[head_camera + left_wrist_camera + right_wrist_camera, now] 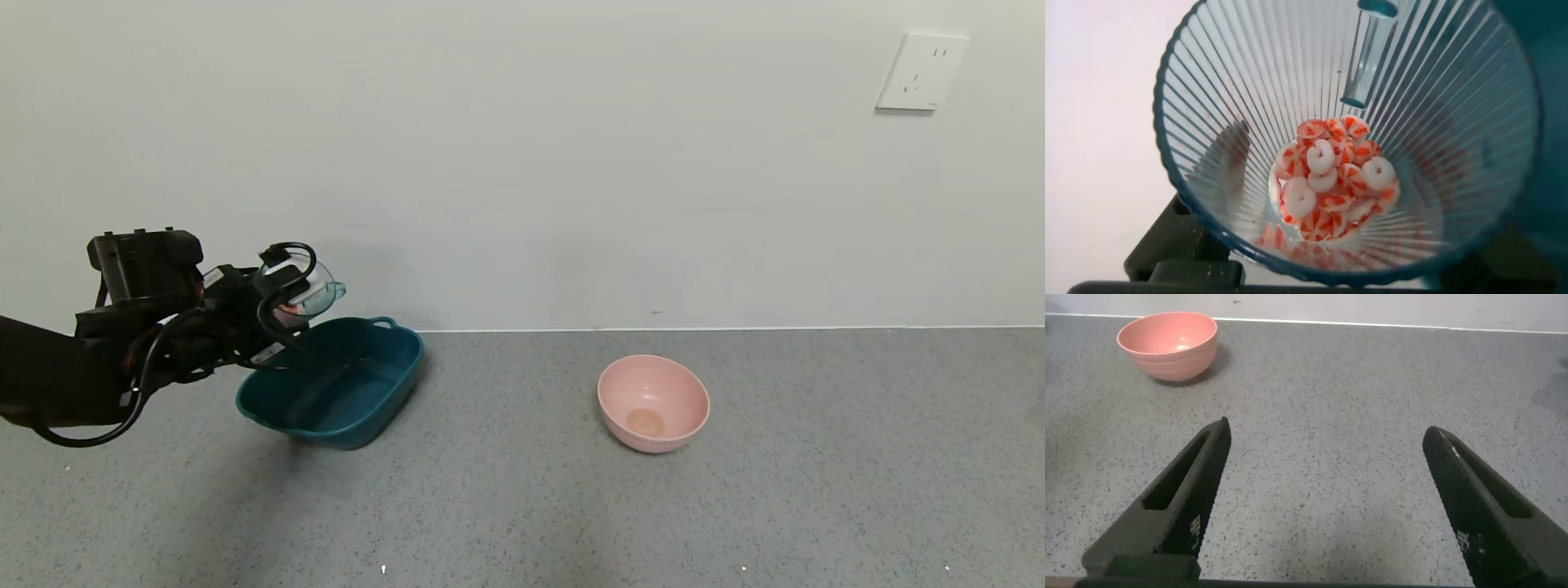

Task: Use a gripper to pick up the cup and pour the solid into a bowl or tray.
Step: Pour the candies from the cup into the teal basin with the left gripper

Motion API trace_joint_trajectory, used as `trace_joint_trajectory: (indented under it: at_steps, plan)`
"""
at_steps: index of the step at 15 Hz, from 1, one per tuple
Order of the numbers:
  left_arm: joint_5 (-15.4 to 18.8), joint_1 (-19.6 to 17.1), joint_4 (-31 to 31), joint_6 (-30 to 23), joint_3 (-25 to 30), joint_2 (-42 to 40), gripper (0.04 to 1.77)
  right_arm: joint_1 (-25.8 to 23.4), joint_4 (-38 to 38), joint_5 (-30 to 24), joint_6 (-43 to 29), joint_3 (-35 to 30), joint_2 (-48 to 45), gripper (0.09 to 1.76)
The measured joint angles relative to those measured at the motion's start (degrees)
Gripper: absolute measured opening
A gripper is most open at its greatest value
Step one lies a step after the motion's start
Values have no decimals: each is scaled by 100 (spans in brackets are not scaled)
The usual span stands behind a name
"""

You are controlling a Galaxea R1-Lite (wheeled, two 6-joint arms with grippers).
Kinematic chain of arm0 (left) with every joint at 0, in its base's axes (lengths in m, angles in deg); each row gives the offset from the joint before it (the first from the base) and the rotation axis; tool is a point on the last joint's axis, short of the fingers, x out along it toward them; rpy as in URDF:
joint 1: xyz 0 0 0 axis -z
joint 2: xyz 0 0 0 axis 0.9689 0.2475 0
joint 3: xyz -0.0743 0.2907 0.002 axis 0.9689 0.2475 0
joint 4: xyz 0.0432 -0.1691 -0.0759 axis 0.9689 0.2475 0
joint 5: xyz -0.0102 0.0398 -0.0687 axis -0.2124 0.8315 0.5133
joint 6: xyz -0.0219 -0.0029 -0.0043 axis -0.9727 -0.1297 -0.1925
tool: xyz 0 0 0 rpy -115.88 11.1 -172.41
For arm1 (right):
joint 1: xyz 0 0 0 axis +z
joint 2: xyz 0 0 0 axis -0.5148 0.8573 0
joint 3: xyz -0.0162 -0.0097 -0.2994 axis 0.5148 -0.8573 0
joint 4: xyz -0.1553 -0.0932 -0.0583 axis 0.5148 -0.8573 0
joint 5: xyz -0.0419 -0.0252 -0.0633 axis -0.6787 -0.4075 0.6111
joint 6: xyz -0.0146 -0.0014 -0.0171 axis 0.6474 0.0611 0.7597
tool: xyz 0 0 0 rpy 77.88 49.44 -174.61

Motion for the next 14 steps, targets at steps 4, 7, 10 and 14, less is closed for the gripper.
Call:
trace_joint_trajectory:
  at_steps: [4, 7, 10, 14]
  plan:
    - [4, -102, -44, 1182, 96, 57, 130, 0, 0, 2, 0, 0, 0, 171]
    - [-2, -111, -49, 2125, 196, 71, 130, 0, 0, -2, 0, 0, 0, 171]
    - [-473, 5, -52, 2638, 352, 74, 130, 0, 2, -2, 2, 0, 0, 171]
    - [-885, 95, -63, 3291, 408, 91, 130, 0, 0, -2, 2, 0, 0, 171]
